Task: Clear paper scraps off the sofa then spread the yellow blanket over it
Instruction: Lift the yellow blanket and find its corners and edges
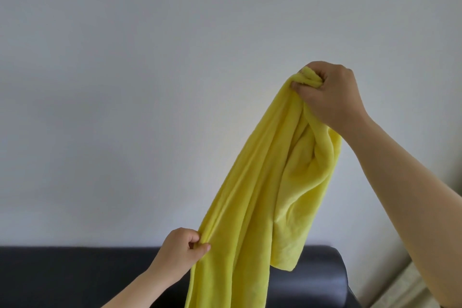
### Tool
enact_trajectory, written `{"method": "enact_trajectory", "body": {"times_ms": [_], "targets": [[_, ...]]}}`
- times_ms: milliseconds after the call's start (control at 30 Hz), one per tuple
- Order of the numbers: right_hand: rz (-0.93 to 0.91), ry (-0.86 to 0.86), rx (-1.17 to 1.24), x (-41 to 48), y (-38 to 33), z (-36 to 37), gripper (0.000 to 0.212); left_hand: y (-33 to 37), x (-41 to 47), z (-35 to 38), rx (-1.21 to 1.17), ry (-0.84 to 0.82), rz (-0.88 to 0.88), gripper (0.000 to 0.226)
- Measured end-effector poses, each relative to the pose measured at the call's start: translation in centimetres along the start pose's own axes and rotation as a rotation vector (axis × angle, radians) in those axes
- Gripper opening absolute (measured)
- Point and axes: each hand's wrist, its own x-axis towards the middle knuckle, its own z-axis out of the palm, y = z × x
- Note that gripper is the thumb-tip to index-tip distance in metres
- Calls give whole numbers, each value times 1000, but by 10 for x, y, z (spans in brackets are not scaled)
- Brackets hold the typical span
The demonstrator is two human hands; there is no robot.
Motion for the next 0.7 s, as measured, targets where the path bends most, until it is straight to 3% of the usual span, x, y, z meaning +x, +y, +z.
{"method": "enact_trajectory", "body": {"times_ms": [167,333,533,700], "targets": [[32,-21,-43,-3,11,-1,11,-10,0,-14,12,11,-6,52],[110,-76,-116,-14,37,-4,6,-25,9,-60,142,235,-11,53],[169,-143,-176,-34,62,-1,6,-21,38,-123,127,445,-14,17],[213,-275,-237,-46,81,-4,13,7,67,-176,113,651,58,18]]}}
